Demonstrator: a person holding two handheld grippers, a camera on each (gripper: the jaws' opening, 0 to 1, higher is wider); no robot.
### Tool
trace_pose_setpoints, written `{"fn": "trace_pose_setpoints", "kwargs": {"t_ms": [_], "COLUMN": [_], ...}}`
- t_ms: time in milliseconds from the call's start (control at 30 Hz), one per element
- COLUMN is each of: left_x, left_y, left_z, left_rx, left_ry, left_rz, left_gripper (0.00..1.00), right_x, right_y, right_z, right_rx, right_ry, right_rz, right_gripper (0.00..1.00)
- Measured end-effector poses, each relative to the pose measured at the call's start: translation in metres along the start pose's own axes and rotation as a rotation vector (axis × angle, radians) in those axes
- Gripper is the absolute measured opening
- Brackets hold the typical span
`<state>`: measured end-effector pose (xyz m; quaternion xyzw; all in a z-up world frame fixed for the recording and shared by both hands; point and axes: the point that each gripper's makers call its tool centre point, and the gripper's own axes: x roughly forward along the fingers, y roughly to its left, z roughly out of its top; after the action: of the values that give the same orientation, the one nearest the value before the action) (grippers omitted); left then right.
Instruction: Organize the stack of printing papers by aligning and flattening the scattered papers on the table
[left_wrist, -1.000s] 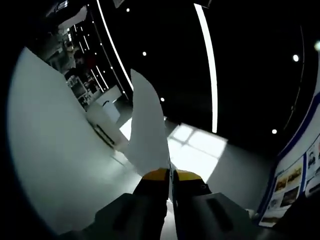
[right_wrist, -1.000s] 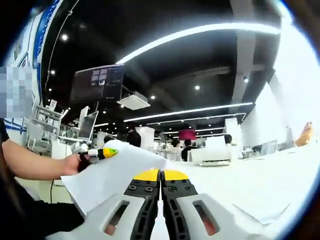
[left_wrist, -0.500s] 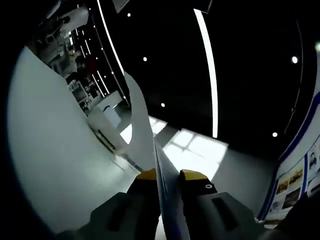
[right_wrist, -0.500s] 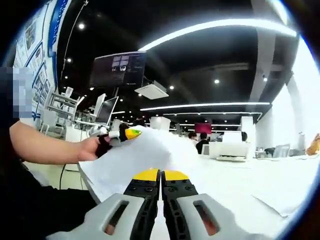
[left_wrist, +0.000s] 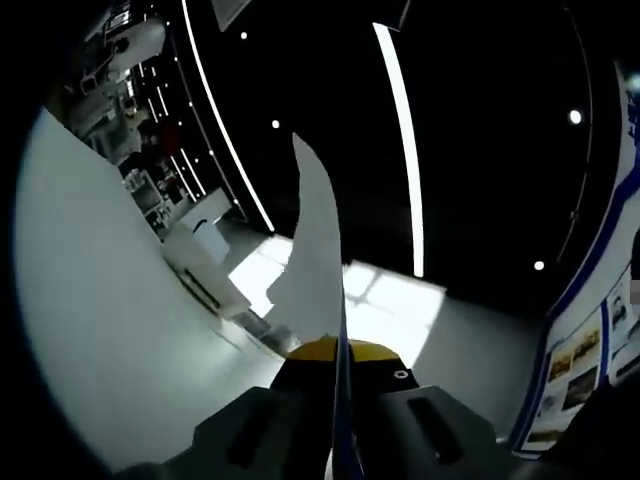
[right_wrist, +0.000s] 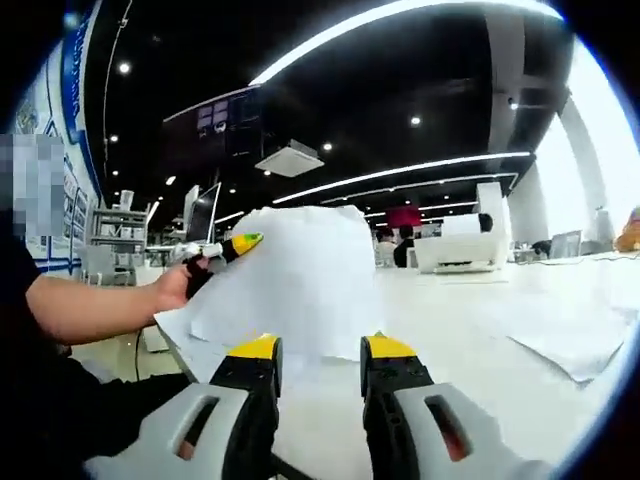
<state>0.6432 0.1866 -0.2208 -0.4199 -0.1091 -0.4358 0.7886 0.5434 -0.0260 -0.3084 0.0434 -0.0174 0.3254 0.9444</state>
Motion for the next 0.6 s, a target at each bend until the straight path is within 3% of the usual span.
{"fn": "trace_pose_setpoints", "kwargs": {"t_ms": [100, 200, 333, 433, 533, 600], "left_x": [0.000, 0.000, 0.001, 0.003, 0.004, 0.004], "left_y": [-0.002, -0.003, -0.006, -0.009, -0.011, -0.010], "left_z": [-0.001, -0.002, -0.005, -0.009, -0.010, -0.009], "left_rx": [-0.002, -0.004, 0.002, 0.004, 0.012, 0.006], "left_ry": [0.002, 0.009, 0.024, 0.046, 0.054, 0.053], "left_rz": [-0.010, -0.016, -0.029, -0.051, -0.061, -0.066], "left_gripper": [0.06, 0.06, 0.06, 0.06, 0.06, 0.06], "right_x": [-0.001, 0.005, 0.022, 0.043, 0.063, 0.075], "right_y": [-0.015, -0.021, -0.014, -0.005, -0.009, -0.015], "right_z": [0.012, 0.025, 0.036, 0.043, 0.060, 0.066], "right_rx": [0.020, 0.046, 0.050, 0.076, 0.096, 0.101], "right_ry": [-0.028, -0.035, -0.008, 0.045, 0.023, 0.026], "right_rz": [-0.027, -0.008, 0.089, 0.211, 0.249, 0.248], "right_gripper": [0.33, 0.36, 0.36, 0.37, 0.54, 0.56]}}
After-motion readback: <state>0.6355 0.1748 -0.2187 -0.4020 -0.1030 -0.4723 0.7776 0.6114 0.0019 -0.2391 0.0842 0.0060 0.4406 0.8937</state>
